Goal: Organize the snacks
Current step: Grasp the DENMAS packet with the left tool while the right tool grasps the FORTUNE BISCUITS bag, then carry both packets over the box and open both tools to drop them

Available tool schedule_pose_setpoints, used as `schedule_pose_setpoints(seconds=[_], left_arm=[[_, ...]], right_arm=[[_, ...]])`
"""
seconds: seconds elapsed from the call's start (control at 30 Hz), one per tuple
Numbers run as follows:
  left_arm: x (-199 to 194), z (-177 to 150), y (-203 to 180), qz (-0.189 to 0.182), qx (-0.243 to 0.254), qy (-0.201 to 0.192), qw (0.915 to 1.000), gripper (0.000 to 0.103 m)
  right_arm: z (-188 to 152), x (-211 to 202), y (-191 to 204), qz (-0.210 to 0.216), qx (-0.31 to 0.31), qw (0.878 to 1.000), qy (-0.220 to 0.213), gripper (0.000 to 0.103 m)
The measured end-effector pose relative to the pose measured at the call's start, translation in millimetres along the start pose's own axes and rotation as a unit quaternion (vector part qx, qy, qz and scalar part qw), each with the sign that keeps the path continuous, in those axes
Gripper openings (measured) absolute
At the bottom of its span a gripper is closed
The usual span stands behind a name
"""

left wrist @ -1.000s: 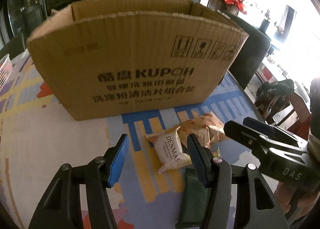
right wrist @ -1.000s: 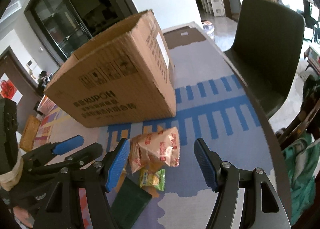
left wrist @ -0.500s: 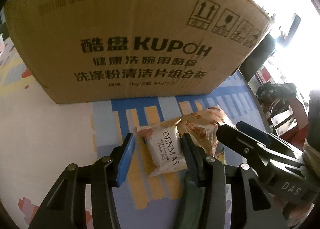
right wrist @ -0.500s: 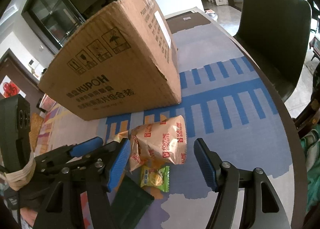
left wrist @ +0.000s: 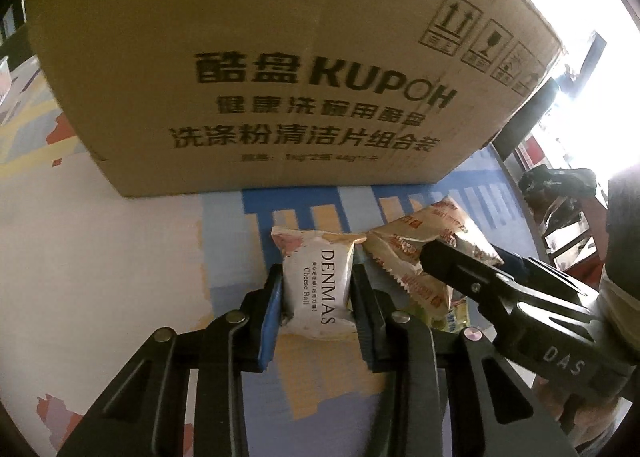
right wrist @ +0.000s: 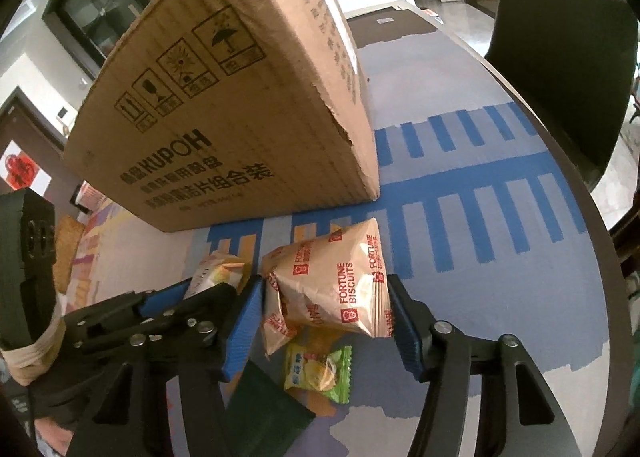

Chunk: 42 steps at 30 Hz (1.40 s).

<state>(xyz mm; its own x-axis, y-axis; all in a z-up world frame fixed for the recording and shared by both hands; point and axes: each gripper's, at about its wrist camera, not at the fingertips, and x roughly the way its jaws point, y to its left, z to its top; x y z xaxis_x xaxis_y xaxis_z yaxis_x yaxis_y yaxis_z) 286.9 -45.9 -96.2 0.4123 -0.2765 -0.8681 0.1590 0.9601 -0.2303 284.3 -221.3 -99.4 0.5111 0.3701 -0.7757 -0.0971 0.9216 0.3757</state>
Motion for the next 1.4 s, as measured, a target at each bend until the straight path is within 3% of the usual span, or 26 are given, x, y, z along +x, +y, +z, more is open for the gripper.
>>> schedule_pose_setpoints(seconds=[0.13, 0.27, 0.8, 1.4], left_arm=[[-11, -3, 9, 0.003, -0.004, -0.005, 1.0000, 0.032], [-19, -5, 12, 0.004, -0.006, -0.013, 0.9999, 0.032], [-86, -13, 9, 0.006, 0.015, -0.082, 0.9965, 0.032], [-170, 4, -11, 0.002, 0.024, -0.191, 0.9813, 0.032]], right_arm=[[0, 4, 9, 0.006, -0.009, 1.000, 0.001, 0.045], [-1, 6, 18, 0.006, -0.015, 1.000, -0.005, 0.041], [-9, -40, 32, -0.008, -0.036, 0.998, -0.055, 0.040], [10, -117, 75, 0.003, -0.087, 0.984, -0.155, 0.041]])
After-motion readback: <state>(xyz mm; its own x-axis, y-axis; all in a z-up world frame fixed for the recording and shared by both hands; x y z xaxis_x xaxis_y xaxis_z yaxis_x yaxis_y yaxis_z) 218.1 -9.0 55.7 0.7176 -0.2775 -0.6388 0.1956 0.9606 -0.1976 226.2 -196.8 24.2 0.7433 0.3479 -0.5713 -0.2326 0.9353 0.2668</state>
